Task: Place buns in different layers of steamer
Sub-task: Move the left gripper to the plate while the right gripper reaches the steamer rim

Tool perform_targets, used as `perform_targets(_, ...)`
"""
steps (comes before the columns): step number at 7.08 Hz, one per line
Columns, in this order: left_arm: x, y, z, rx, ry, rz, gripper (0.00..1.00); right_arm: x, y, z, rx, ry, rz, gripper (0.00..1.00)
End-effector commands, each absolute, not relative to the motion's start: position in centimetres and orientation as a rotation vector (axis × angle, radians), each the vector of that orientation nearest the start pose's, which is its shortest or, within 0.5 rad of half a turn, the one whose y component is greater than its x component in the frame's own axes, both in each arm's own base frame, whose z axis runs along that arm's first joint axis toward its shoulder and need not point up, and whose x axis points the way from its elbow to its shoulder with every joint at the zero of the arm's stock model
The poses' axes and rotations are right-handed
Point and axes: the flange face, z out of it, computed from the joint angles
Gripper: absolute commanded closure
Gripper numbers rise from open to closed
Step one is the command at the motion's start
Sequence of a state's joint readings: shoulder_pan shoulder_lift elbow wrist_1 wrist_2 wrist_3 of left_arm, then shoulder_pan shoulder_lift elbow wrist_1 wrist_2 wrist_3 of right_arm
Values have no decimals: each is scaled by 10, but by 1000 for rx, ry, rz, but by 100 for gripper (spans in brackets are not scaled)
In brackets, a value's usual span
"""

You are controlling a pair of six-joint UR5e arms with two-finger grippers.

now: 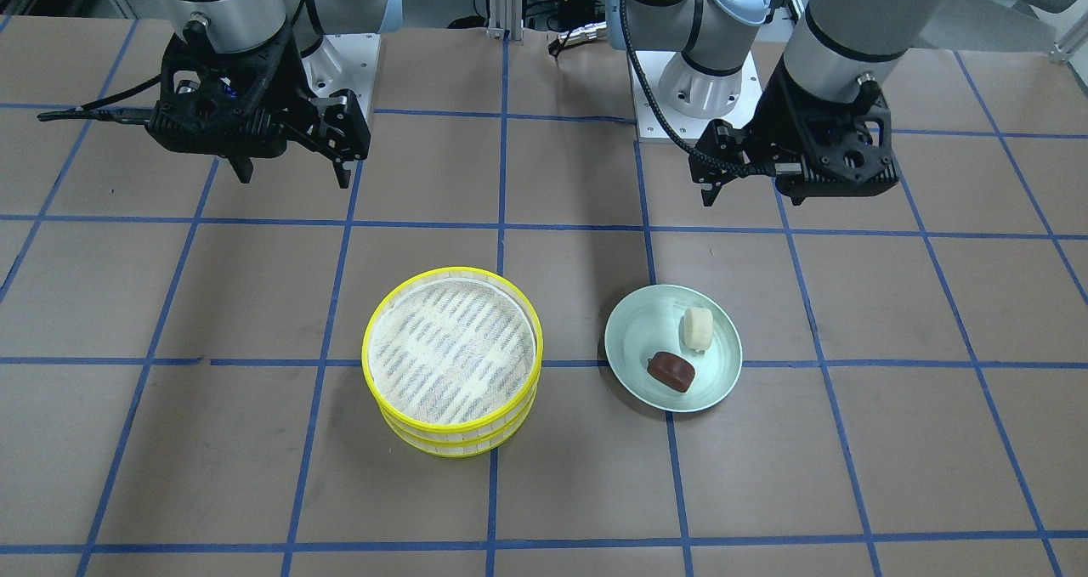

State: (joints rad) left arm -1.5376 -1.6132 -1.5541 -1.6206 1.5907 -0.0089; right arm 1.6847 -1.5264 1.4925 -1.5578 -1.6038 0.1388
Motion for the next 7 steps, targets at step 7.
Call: perform_targets(7,-76,-549,217,-173,3134,398,4,199,-551,271,46,3162,66,2)
